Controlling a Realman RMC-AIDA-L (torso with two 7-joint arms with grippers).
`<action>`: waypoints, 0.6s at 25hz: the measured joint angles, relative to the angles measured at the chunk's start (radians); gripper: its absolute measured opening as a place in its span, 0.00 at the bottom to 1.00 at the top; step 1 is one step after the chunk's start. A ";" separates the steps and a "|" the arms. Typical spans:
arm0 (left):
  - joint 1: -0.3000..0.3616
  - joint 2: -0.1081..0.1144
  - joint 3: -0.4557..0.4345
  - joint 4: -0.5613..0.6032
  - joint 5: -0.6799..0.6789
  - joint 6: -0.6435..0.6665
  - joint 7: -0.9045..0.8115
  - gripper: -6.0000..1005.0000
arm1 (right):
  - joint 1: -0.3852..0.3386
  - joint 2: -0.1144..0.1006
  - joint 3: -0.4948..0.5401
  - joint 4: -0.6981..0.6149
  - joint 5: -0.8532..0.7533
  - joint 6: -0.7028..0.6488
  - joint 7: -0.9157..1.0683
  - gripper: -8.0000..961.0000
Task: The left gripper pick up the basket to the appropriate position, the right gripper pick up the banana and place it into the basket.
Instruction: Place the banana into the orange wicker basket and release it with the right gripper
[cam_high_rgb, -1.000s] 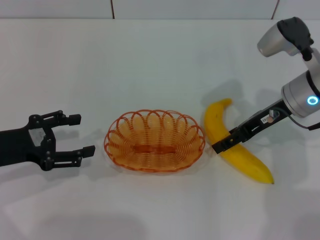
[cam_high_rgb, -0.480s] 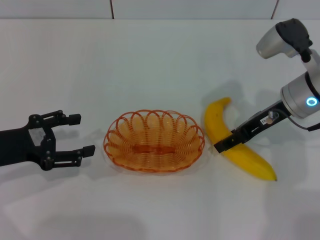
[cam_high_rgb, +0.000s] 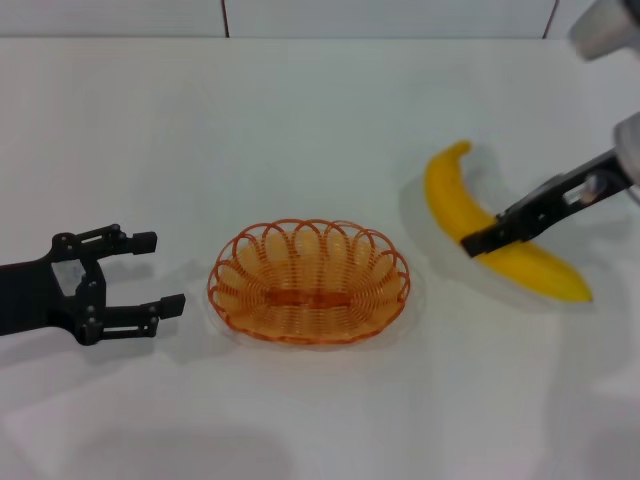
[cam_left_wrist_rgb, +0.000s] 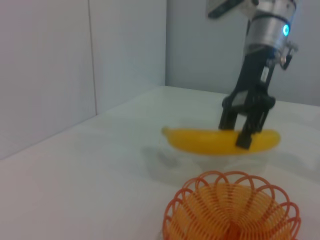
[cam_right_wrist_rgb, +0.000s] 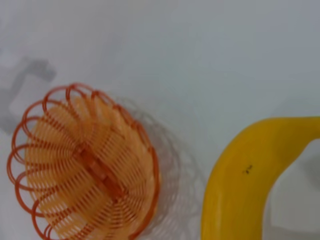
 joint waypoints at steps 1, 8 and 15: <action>0.000 0.000 0.000 0.000 0.000 0.000 0.000 0.87 | -0.012 0.001 0.011 -0.049 0.002 -0.024 0.004 0.52; 0.001 0.001 -0.001 0.000 0.000 0.000 0.000 0.87 | -0.038 0.005 0.057 -0.292 0.077 -0.138 -0.009 0.52; 0.009 0.007 0.008 0.000 0.009 0.008 -0.001 0.88 | -0.081 0.012 -0.200 -0.365 0.460 -0.208 -0.194 0.52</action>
